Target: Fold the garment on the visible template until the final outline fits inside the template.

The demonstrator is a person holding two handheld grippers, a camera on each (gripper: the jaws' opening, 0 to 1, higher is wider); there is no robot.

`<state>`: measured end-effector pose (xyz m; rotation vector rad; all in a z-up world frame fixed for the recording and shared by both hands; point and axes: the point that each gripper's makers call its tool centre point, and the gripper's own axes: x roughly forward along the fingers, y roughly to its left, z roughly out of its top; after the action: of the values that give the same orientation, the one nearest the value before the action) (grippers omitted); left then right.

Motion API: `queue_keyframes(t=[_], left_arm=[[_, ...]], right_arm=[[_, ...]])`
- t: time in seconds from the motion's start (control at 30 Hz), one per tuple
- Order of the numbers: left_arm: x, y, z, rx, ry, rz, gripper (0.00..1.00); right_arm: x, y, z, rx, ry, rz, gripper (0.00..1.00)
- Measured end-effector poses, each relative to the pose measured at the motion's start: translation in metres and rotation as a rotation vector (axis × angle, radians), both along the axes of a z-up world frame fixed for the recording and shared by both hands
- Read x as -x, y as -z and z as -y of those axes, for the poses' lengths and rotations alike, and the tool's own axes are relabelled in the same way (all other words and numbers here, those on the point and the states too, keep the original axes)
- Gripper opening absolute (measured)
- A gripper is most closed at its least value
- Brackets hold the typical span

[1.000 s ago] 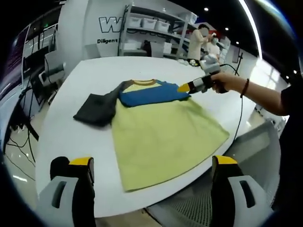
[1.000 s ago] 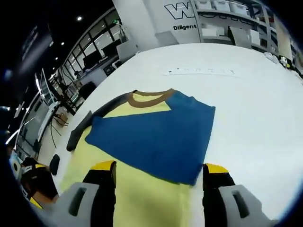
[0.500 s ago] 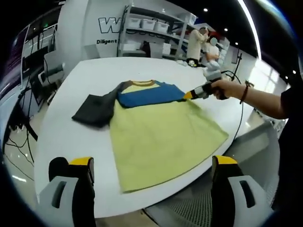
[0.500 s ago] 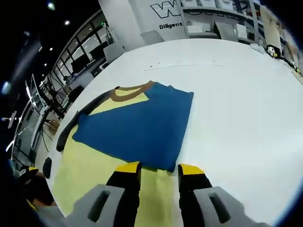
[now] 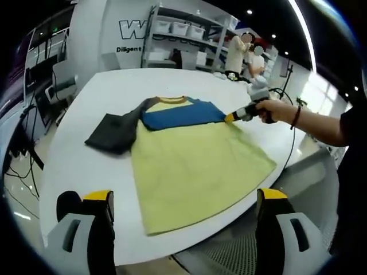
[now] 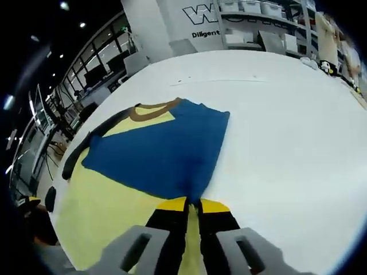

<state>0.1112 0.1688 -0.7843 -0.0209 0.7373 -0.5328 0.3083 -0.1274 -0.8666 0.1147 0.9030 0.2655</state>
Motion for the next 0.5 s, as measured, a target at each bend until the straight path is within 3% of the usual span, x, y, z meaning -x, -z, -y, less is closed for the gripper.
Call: queue_keyframes(t=[0.5], left_arm=[[-0.003,0.0,0.0,0.005,0.008,-0.002,0.99]], right_arm=[[0.001,0.0,0.027,0.016,0.001,-0.025,0.0]])
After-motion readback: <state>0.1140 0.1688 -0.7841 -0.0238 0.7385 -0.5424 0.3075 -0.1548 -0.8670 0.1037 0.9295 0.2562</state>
